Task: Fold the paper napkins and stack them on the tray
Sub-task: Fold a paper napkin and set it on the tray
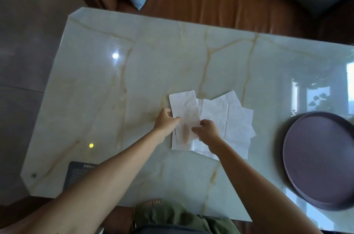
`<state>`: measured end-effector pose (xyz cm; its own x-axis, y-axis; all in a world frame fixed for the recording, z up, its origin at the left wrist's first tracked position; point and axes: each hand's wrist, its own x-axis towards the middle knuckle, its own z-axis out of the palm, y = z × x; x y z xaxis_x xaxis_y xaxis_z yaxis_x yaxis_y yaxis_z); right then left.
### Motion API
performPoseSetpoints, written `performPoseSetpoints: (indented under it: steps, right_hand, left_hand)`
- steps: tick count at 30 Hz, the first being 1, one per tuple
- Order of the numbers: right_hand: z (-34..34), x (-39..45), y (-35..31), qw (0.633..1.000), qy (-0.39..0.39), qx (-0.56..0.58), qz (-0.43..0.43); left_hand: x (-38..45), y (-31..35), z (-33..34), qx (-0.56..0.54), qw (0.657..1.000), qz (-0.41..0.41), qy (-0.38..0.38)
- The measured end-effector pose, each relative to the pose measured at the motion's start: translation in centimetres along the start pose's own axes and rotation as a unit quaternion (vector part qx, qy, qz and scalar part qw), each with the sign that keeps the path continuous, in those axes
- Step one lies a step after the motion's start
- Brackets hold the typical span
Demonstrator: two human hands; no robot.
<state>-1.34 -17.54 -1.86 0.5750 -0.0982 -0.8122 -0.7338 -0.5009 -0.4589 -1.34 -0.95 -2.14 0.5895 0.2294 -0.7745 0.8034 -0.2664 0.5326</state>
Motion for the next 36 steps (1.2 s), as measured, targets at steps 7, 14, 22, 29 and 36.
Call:
performPoseSetpoints:
  steps: [7, 14, 22, 29, 36]
  right_hand:
    - [-2.5, -3.3, -1.4, 0.991, -0.087, 0.087, -0.050]
    - [-5.5, -6.9, 0.2, 0.969, -0.168, 0.150, -0.096]
    - [-8.0, -8.6, 1.0, 0.965, -0.050, 0.230, -0.120]
    - [-8.8, -9.8, -1.3, 0.942, 0.002, 0.276, -0.192]
    - [-9.7, -10.8, -2.1, 0.939, -0.011, 0.180, -0.294]
  left_hand:
    - [-1.8, 0.0, -0.7, -0.079, 0.995, -0.053, -0.024]
    - [-3.8, 1.1, -1.0, -0.354, 0.916, -0.091, -0.166]
    - [-6.5, 3.9, -1.1, -0.280, 0.935, 0.063, -0.207]
    - [-9.5, 4.8, -2.3, -0.190, 0.950, 0.171, -0.180]
    - [-11.0, 5.5, -3.0, -0.128, 0.947, 0.270, -0.116]
